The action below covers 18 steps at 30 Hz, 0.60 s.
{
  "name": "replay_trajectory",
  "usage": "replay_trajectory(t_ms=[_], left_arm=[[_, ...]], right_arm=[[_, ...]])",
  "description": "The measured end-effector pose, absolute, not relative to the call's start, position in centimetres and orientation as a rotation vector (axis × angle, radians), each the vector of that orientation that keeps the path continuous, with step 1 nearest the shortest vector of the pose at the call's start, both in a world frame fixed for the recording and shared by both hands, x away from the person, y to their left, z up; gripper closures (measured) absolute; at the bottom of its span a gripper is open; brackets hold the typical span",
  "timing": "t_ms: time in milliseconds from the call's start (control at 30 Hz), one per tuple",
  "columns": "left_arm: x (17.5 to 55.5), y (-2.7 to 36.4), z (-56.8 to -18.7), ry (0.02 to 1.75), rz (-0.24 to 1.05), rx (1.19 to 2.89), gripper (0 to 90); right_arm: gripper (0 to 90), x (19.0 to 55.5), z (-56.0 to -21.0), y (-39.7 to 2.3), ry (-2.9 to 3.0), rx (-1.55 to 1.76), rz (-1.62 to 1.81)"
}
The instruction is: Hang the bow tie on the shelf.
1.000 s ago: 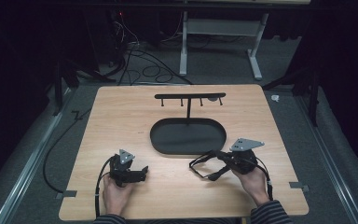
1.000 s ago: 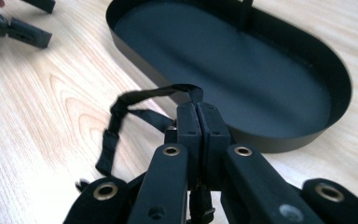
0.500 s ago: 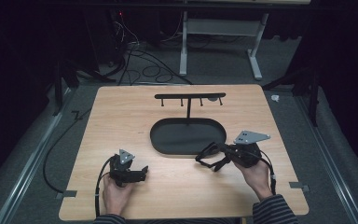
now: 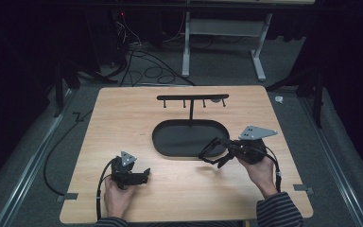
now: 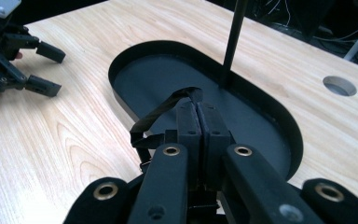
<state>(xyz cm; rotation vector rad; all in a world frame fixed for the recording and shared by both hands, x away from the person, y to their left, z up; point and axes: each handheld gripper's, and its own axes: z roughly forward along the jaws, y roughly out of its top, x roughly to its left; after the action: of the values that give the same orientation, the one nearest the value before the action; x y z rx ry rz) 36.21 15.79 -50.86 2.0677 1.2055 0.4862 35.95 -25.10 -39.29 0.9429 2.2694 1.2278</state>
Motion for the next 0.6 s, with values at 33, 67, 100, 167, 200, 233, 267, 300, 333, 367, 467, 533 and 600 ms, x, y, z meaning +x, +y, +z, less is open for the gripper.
replay_trajectory(t_ms=[33, 67, 100, 167, 200, 233, 267, 300, 333, 367, 467, 533, 600], left_arm=[[36.2, 15.8, -50.9, 1.206, 0.486, 2.068, 8.7], [36.2, 15.8, -50.9, 1.206, 0.486, 2.068, 8.7], [36.2, 15.8, -50.9, 1.207, 0.487, 2.066, 8.7], [36.2, 15.8, -50.9, 1.207, 0.486, 2.067, 8.7], [36.2, 15.8, -50.9, 1.207, 0.486, 2.067, 8.7], [36.2, 15.8, -50.9, 1.207, 0.487, 2.066, 8.7], [36.2, 15.8, -50.9, 1.207, 0.487, 2.066, 8.7], [36.2, 15.8, -50.9, 1.207, 0.487, 2.067, 8.7], [36.2, 15.8, -50.9, 1.207, 0.487, 2.067, 8.7], [36.2, 15.8, -50.9, 1.207, 0.487, 2.065, 8.7], [36.2, 15.8, -50.9, 1.207, 0.487, 2.065, 8.7], [36.2, 15.8, -50.9, 1.206, 0.487, 2.066, 8.7], [36.2, 15.8, -50.9, 1.207, 0.486, 2.067, 8.7]], right_arm=[[90.0, 36.1, -39.0, -25.1, 2.268, 0.936, 1.229], [90.0, 36.2, -38.8, -25.1, 2.264, 0.936, 1.229], [90.0, 36.2, -38.8, -25.1, 2.264, 0.936, 1.229], [90.0, 36.5, -38.5, -25.2, 2.257, 0.940, 1.236], [90.0, 36.5, -38.5, -25.2, 2.257, 0.940, 1.236], [90.0, 36.9, -38.4, -25.2, 2.251, 0.946, 1.249], [90.0, 36.9, -38.4, -25.2, 2.251, 0.946, 1.249], [90.0, 37.1, -38.2, -25.3, 2.246, 0.957, 1.250], [90.0, 37.1, -38.2, -25.3, 2.246, 0.957, 1.250], [90.0, 37.3, -38.2, -25.3, 2.245, 0.957, 1.255], [90.0, 37.6, -37.9, -25.2, 2.238, 0.960, 1.260], [90.0, 38.0, -37.7, -25.1, 2.236, 0.963, 1.261], [90.0, 38.1, -37.6, -25.1, 2.235, 0.959, 1.263]])
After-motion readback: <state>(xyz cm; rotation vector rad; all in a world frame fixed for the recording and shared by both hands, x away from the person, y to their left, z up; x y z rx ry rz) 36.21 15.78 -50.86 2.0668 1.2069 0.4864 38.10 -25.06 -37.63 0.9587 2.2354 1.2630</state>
